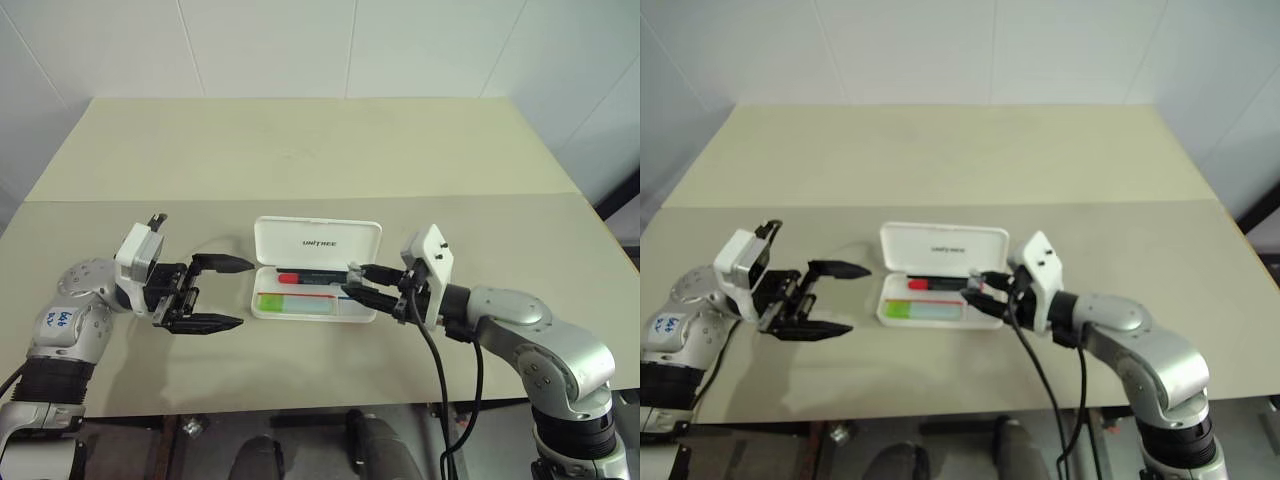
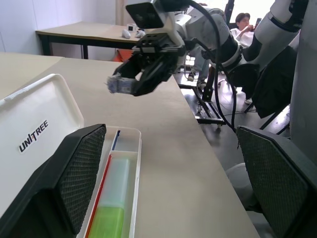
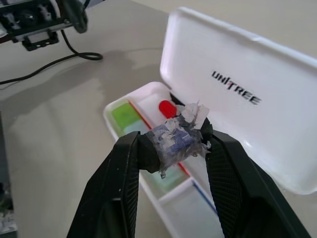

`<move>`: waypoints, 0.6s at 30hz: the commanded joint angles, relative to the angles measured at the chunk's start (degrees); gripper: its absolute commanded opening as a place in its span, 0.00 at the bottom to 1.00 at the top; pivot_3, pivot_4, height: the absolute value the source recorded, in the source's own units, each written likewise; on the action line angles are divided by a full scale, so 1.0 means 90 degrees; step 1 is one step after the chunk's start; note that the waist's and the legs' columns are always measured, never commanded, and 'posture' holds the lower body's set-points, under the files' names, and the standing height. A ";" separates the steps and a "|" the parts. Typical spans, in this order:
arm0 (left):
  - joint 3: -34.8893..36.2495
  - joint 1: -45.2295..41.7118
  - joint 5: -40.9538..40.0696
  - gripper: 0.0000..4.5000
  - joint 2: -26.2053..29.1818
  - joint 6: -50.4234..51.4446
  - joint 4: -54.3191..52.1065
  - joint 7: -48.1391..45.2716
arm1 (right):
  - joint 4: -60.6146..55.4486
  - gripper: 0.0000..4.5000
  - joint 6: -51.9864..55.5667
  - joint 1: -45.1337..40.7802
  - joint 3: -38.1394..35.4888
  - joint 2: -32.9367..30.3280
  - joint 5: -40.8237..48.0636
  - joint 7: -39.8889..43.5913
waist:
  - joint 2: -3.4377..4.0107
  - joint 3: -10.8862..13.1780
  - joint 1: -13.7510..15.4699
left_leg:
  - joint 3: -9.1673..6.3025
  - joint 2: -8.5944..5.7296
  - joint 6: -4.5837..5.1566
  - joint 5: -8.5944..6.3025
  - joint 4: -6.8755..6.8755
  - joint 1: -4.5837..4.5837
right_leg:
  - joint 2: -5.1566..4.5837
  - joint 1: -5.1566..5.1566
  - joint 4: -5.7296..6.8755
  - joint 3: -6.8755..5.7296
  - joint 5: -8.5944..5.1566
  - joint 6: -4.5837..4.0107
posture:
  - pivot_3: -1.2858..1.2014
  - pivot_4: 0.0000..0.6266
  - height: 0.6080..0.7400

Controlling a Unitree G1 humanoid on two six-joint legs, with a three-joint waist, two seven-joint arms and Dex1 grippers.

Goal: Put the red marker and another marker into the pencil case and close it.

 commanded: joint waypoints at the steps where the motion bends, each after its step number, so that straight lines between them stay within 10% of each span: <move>1: -0.0237 -0.0213 -0.0246 1.00 0.0183 -0.0265 0.0194 -0.0713 | -0.0370 0.36 0.0150 0.0123 -0.0036 0.0059 0.0198 -0.0338 | 0.0000 0.0000 0.0031 | 0.0001 0.0000 0.0000 0.0000 0.0001 -0.0007 | 0.0000 -0.0006 0.0003 0.0000 0.0000 0.0000 | 0.52 0.24 1.00; 18: -0.0798 -0.0506 -0.0618 1.00 0.0197 -0.0468 0.0390 -0.0713 | 0.0263 0.36 -0.0726 0.0574 0.0630 -0.0522 -0.0233 -0.0022 | -0.0003 -0.0001 0.0077 | 0.0003 0.0000 0.0003 -0.0001 0.0011 -0.0028 | 0.0005 -0.0034 0.0003 0.0001 0.0001 0.0003 | 0.52 0.24 1.00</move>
